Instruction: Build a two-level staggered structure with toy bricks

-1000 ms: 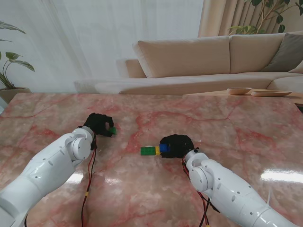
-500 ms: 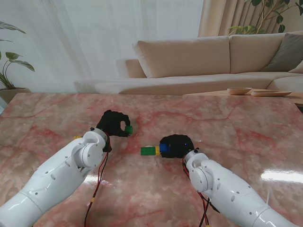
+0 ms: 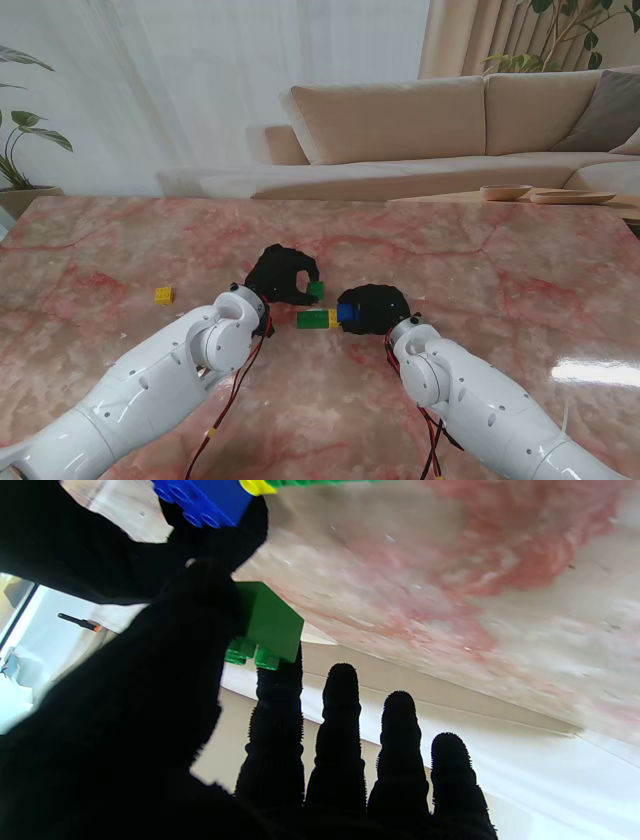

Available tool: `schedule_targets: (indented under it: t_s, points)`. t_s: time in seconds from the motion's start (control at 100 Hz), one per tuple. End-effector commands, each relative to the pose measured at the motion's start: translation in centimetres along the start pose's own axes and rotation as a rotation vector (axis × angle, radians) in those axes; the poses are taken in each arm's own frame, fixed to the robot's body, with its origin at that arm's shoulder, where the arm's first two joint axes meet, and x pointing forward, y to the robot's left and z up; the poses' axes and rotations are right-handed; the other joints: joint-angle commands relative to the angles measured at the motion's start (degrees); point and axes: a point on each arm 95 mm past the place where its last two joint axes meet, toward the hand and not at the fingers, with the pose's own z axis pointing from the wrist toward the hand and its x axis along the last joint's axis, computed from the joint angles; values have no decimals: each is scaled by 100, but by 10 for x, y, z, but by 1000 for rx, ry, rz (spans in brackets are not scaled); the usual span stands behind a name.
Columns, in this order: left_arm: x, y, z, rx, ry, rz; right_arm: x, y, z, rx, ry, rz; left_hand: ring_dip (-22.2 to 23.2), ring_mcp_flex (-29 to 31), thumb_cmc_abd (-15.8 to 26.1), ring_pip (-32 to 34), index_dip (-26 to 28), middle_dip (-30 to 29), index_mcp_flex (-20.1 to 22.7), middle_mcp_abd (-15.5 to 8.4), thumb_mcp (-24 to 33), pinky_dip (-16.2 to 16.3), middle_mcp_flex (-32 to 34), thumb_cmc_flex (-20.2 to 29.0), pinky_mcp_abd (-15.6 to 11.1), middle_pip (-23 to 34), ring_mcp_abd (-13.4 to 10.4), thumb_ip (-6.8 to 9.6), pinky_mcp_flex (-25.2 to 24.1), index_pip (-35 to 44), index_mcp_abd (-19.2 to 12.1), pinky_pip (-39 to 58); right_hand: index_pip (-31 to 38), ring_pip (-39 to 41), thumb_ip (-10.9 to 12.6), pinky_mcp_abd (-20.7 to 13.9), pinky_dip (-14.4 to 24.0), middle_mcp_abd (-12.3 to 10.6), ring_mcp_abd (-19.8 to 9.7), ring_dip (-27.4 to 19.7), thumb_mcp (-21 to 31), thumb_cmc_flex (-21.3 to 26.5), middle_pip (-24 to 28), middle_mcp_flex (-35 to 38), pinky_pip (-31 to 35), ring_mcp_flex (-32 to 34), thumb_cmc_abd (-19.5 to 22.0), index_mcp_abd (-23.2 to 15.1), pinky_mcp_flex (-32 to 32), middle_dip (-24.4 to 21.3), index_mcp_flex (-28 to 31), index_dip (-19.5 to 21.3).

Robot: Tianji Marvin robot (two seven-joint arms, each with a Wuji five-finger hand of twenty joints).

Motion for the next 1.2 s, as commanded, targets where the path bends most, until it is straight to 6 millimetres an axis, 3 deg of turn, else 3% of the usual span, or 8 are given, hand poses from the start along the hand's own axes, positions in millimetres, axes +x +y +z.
schedule_targets:
  t_s: [0.0,0.38,1.19]
  points:
    - [8,7,2,-15,18,-8,-3,-19,-8,56,-15,4,-16,75,182,-116,166,-10,624,5,207,-45,224,81,33,-114,150,8,-69,237,-341,136,97,-60,-119,-33,49,183,-31,-19,175,-40,-175,161,222,163,-89,-2,31,-137,79,-39]
    - [14,18,1,-62,70,39,-4,-19,-8,49,-19,8,-34,74,168,-146,230,-10,621,-11,173,-79,231,19,29,-147,149,6,-86,217,-344,109,109,-47,-154,-32,52,183,-33,-11,323,-85,-173,189,231,184,-134,-5,42,-136,101,-43]
    - [0,37,11,-120,47,74,-4,-20,-8,49,-14,9,-25,-33,202,-233,397,47,444,11,81,-61,177,-55,4,-108,124,18,-121,224,-235,8,116,-47,-169,-24,52,187,-32,-6,381,-93,-173,204,230,199,-154,-3,42,-128,109,-47]
